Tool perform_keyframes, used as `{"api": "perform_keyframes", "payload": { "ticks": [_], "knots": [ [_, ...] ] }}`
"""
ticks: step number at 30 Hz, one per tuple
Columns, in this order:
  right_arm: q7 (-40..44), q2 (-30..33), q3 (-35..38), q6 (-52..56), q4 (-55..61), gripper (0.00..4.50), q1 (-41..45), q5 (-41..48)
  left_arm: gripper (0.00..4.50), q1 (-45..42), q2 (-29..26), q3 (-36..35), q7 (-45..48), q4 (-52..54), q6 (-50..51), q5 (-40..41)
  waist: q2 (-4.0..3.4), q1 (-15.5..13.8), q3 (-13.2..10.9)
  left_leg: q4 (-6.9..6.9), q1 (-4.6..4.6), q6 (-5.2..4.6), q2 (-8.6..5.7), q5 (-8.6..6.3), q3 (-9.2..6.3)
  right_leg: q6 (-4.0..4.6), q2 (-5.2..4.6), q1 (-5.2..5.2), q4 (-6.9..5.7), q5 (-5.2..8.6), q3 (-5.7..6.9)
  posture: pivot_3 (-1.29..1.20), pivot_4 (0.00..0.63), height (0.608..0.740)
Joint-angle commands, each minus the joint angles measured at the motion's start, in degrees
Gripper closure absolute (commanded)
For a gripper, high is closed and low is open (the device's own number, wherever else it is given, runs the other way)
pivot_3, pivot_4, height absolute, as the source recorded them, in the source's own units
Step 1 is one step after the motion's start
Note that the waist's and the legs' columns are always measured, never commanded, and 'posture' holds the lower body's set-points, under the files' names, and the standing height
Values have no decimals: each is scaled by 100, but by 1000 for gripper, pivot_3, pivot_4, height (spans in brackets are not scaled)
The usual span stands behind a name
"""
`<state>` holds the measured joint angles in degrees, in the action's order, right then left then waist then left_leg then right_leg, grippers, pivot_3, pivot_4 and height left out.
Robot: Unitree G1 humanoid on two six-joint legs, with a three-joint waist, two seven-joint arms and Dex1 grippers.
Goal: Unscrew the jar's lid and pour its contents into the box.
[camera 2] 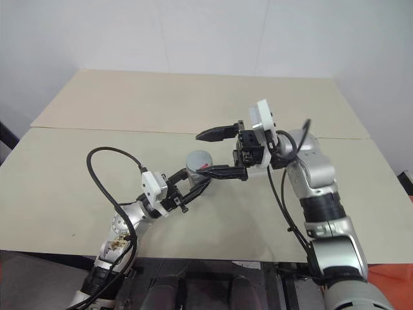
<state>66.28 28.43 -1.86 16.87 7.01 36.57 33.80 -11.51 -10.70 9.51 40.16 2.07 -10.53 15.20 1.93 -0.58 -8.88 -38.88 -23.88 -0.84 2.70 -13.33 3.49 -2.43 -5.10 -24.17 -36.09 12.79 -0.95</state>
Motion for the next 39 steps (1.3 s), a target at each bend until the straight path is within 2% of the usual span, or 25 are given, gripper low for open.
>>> {"api": "perform_keyframes", "payload": {
  "ticks": [1,5,9,11,28,31,34,35,39],
  "knots": [
    [-2153,-577,112,516,1591,49,-465,-432,2525,-153,114,-71,-235,-64,-294,-190,0,32,0,-2,0,0,2,0,1,0,2,-2,-2,0,-1,0,150,740],
    [-3980,-1208,-548,1218,2693,49,-1071,-1508,2525,-247,201,-100,-413,-230,-422,-356,-1,34,1,-1,1,4,2,2,-1,2,4,-4,-10,-1,-1,0,150,740],
    [-4992,-1667,-1087,1423,3038,49,-1466,-2294,2525,-284,217,-124,-446,-323,-487,-406,-1,32,1,-4,-1,4,-2,2,1,2,0,-2,-3,-1,-1,0,150,740],
    [-5235,-1771,-1225,1489,3027,49,-1555,-2533,2525,-295,223,-124,-455,-339,-502,-412,-1,32,1,-4,-1,4,-4,2,0,2,0,0,-2,-1,0,0,150,740],
    [-5270,-1982,-1226,1682,3052,49,-1762,-2484,2525,-340,244,-113,-467,-344,-493,-393,-1,78,1,-3,-1,3,-2,2,-3,1,3,1,2,0,0,0,150,740],
    [-5252,-1997,-1194,1715,3077,592,-1794,-2454,2525,-315,239,-105,-459,-344,-499,-396,-1,81,1,-2,-1,3,-2,2,-3,1,3,0,2,0,0,0,150,740],
    [-5246,-1989,-1181,1743,3082,1558,-1817,-2451,2525,-323,244,-98,-462,-354,-496,-402,-1,82,1,-2,-1,3,-2,2,-3,1,3,1,2,0,0,0,150,740],
    [-5247,-1980,-1188,1742,3082,1717,-1819,-2453,2525,-325,244,-98,-460,-360,-497,-402,-1,86,1,-2,-1,3,-2,2,-3,1,3,1,2,0,0,0,150,740],
    [-5195,-1906,-1179,1717,3056,1717,-1793,-2447,2525,-339,250,-83,-446,-384,-501,-404,-1,92,1,-2,-1,3,-2,2,-3,1,3,1,2,0,0,0,150,740]
  ]
}}
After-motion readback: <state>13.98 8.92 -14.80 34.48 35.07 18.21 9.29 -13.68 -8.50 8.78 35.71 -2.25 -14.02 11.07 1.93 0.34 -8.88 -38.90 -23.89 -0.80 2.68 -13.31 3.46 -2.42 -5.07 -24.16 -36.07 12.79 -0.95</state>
